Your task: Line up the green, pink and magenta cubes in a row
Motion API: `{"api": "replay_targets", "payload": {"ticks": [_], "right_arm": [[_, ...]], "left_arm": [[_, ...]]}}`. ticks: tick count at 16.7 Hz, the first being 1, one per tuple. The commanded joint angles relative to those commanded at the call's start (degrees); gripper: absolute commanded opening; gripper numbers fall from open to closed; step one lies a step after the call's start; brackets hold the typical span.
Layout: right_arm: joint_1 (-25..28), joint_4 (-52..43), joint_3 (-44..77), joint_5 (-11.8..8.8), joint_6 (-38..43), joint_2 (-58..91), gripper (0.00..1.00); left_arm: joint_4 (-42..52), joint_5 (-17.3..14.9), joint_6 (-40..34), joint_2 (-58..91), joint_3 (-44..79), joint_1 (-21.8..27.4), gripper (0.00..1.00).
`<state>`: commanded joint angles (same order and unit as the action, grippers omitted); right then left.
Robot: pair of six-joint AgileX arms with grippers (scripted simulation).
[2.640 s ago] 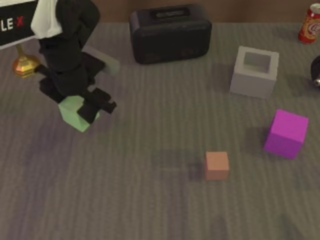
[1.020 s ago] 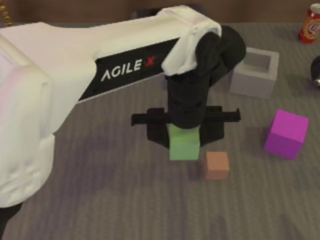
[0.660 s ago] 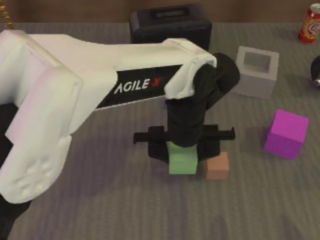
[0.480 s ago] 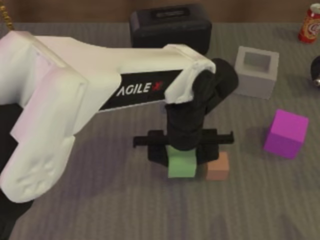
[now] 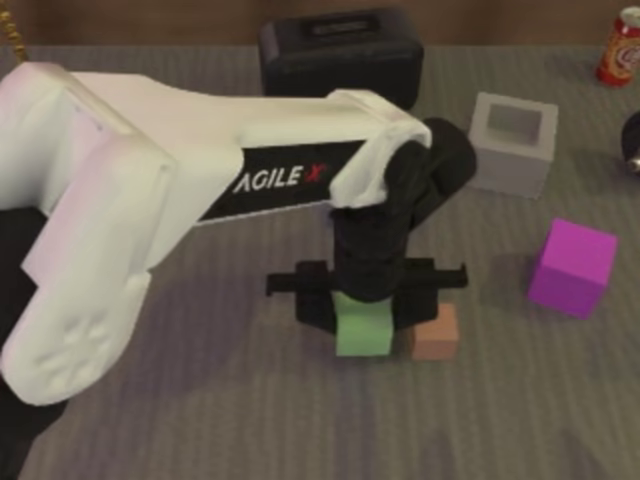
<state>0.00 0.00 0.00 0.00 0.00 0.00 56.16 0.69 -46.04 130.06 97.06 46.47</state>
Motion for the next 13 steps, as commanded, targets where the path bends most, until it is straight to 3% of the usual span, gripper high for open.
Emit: {"api": "replay_targets", "payload": {"ticks": [8, 13], "right_arm": [[0.0, 0.0, 0.0, 0.0, 0.0, 0.0, 1.0], [0.0, 0.0, 0.0, 0.0, 0.0, 0.0, 1.0]], "left_arm": [[0.0, 0.0, 0.0, 0.0, 0.0, 0.0, 0.98], [0.0, 0.0, 0.0, 0.0, 0.0, 0.0, 1.0]]}}
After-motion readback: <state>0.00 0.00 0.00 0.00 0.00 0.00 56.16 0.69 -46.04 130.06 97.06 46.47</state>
